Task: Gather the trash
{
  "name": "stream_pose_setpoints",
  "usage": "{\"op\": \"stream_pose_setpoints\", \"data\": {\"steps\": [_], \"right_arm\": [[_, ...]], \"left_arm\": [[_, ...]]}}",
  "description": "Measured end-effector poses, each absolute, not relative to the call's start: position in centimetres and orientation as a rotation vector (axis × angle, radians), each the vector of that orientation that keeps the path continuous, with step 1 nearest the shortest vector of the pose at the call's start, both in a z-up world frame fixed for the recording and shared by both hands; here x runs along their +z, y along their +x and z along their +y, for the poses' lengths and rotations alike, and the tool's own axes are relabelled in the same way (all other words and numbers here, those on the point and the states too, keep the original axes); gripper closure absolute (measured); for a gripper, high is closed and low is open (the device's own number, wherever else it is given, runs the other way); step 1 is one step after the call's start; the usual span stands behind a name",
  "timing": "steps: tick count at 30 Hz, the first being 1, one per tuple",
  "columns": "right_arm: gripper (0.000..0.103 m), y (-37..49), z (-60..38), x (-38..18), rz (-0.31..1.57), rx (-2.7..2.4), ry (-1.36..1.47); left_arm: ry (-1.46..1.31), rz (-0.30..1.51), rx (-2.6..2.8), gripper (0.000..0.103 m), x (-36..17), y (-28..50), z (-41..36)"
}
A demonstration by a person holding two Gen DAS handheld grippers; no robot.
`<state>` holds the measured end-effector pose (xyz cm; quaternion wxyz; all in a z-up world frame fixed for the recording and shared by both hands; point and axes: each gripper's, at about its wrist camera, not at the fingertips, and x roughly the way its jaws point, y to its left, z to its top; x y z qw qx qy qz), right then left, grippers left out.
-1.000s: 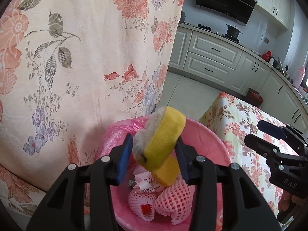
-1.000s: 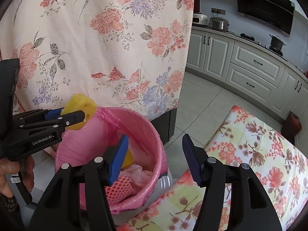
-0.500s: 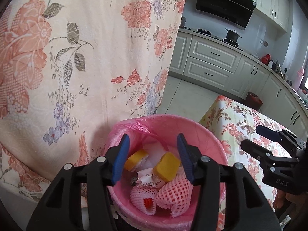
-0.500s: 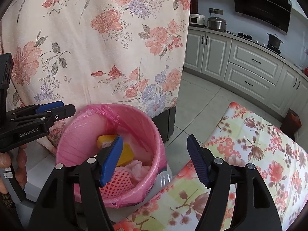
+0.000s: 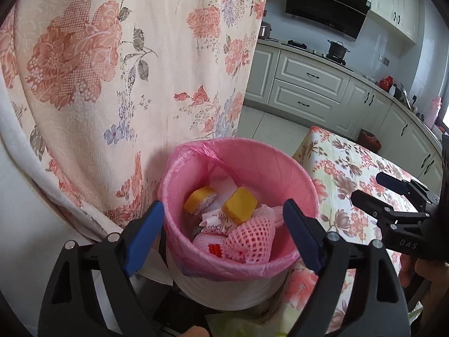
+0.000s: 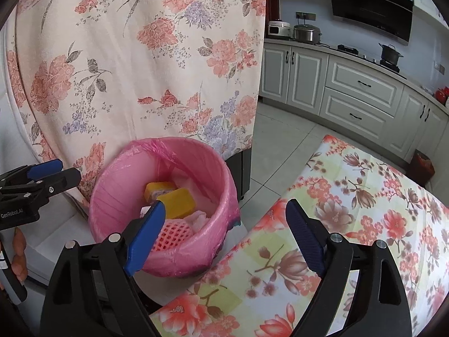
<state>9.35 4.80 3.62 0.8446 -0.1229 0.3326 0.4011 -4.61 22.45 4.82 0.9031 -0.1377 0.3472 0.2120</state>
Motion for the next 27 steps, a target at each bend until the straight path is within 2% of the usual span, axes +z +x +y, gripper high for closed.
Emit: {"op": "stream_pose_setpoints", "data": {"steps": [2,6,27], "right_arm": [[0.018,8.8,4.3,3.6,0.705,0.850,-0.249],[0.018,7.4,3.4,3.5,0.705,0.854,-0.247],[0.018,4.5,3.2,3.9,0.677,0.891,-0.261]], "left_arm": [[-0.293,0.733,0.435,0.009,4.6,-5.2,22.0],[-0.275,0.756,0.491,0.006,4.2,-6.5,21.5],[-0.256,0.756,0.469,0.005,3.7,-7.5,20.6]]}}
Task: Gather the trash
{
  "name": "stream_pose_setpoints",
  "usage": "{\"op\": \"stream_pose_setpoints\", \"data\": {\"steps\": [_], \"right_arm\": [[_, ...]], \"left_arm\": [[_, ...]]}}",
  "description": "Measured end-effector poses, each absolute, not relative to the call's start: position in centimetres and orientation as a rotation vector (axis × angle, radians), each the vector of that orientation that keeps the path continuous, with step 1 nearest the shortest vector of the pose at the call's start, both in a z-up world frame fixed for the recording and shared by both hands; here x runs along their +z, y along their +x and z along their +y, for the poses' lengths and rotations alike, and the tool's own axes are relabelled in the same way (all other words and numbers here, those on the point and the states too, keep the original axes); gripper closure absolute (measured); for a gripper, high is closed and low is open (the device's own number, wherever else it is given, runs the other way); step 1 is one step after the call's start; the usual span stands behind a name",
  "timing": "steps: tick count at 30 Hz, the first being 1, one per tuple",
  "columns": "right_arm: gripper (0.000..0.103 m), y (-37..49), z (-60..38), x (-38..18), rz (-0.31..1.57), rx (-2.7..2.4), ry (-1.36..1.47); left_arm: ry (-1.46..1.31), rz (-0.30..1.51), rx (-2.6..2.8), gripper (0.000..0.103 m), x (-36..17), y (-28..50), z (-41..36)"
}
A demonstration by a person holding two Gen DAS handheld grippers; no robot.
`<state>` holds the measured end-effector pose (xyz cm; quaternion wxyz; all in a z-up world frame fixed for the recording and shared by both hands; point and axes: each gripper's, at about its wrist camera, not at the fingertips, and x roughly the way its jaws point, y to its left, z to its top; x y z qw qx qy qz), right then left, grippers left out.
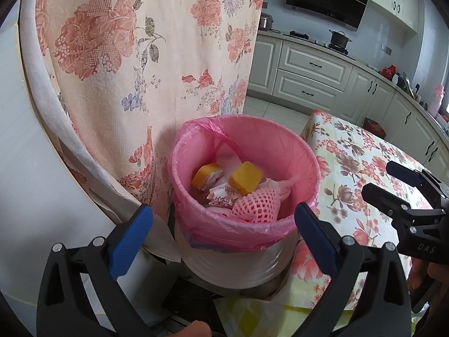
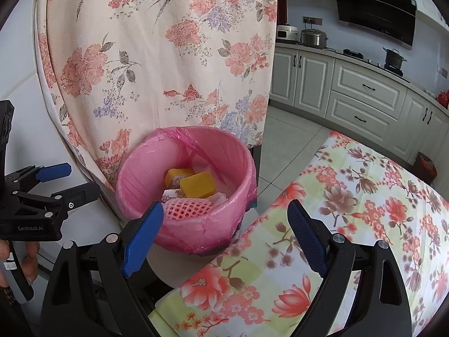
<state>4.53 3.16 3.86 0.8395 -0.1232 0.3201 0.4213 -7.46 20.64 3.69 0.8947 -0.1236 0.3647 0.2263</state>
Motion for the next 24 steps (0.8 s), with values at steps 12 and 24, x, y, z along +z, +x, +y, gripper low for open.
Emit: {"op": "stream_pose_setpoints", "data": {"steps": [12,24], "right_arm": [[0.018,4.49,3.27,4.05,0.674,0.893,-0.256],[0.018,4.59,3.18,3.94,0.679,0.895,-0.253]], "left_arm": [[-0.257,0.755,0.472,0.005,3.73,-7.46,20.68],[-0.253,0.759,0.467,0.005,3.68,-7.29,20.49]]}}
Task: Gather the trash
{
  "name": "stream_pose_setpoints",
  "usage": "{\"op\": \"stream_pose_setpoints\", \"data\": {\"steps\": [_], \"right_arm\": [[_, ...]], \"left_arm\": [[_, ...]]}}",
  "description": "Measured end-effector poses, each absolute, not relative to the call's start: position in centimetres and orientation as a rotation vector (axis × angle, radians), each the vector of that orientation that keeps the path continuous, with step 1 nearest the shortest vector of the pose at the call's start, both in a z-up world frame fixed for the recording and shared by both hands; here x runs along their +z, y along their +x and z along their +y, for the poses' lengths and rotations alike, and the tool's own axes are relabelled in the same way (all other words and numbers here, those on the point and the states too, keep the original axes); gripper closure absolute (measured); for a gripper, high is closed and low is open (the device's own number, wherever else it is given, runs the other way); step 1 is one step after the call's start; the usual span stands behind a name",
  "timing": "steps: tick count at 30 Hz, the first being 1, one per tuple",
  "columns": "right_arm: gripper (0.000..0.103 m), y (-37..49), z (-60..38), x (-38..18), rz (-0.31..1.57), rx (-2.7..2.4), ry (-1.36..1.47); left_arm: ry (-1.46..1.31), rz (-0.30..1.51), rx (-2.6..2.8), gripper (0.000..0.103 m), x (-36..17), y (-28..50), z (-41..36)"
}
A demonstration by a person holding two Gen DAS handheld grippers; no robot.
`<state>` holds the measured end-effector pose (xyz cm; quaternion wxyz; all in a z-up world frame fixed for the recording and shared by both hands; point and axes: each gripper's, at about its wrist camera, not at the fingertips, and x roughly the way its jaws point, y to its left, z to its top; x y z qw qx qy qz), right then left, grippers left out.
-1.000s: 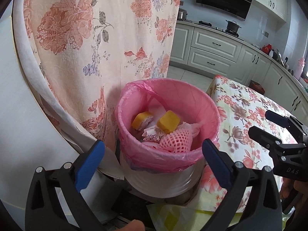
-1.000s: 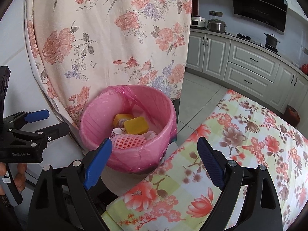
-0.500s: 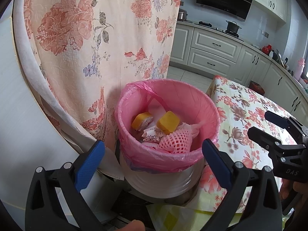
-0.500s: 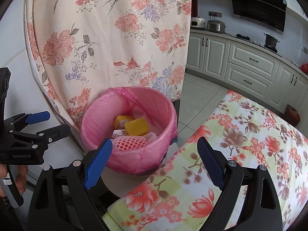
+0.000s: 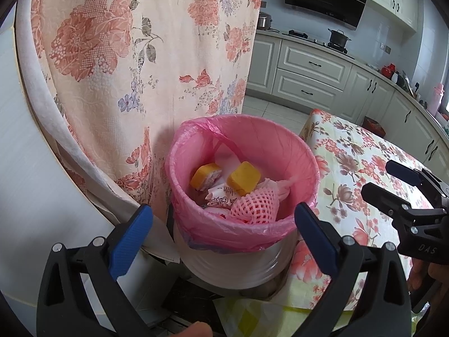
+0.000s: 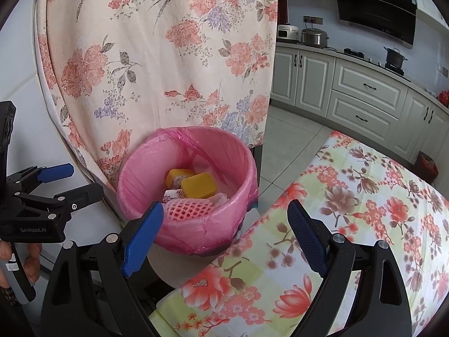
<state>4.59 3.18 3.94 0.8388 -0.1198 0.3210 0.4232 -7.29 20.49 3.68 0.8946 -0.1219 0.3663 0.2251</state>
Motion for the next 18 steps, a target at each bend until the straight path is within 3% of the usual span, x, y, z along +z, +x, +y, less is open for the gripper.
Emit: {"op": "stream_pose_setpoints", "data": {"steps": [18], "right_arm": [[0.018,4.67,3.07,3.93,0.682,0.896,-0.252]], "left_arm": [[-0.278,0.744,0.447,0.005,3.71,-7.58,20.57]]}}
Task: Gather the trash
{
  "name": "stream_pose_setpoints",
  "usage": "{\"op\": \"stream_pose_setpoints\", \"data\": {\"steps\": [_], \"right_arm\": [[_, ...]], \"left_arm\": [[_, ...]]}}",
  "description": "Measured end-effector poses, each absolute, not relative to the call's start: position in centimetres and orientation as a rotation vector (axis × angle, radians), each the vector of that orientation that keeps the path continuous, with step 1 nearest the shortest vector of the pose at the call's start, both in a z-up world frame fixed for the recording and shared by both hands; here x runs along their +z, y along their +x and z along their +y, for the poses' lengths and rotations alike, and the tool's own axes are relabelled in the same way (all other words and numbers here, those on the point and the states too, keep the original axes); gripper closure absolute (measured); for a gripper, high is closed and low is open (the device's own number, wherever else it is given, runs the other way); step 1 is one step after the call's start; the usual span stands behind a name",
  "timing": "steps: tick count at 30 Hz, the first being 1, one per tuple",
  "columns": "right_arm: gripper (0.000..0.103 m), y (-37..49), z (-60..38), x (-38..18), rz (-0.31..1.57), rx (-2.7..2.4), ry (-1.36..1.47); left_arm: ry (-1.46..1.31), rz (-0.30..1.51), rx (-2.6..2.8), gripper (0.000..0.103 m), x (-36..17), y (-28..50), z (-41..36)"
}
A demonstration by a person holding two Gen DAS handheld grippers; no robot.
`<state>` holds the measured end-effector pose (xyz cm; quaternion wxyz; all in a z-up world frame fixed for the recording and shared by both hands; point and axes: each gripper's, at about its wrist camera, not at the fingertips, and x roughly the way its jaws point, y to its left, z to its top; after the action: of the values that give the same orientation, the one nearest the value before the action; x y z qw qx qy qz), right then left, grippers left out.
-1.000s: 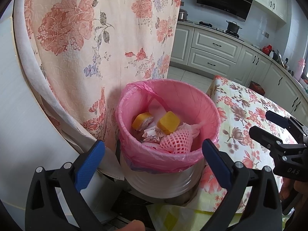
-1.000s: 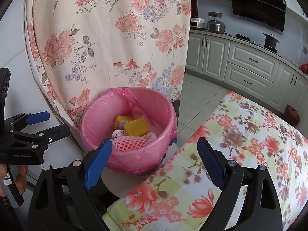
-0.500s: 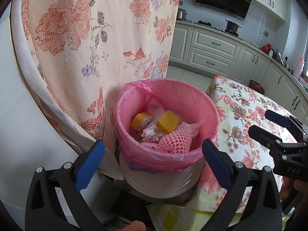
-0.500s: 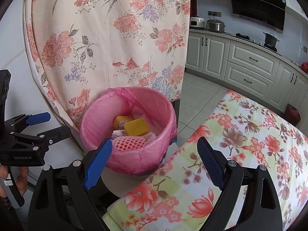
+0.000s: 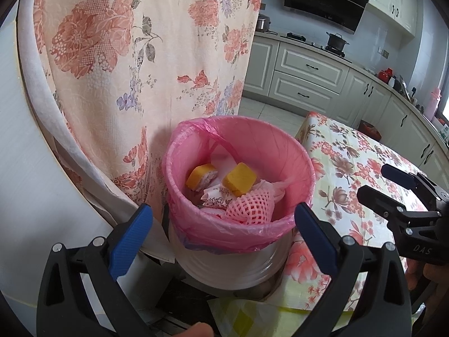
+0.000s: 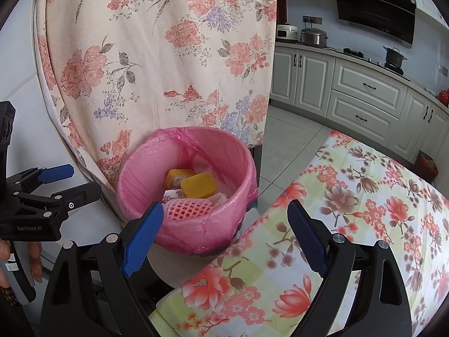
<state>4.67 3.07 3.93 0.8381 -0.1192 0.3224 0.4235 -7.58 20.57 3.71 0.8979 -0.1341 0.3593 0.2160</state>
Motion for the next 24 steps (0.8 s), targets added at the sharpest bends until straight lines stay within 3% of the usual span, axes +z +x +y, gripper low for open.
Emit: {"op": "stream_pose_setpoints", "data": {"steps": [24], "right_arm": [[0.018,4.70,3.03,3.79,0.684,0.896,-0.252]], "left_arm": [[-0.262,0.758,0.450,0.005,3.56,-7.46,20.24]]}}
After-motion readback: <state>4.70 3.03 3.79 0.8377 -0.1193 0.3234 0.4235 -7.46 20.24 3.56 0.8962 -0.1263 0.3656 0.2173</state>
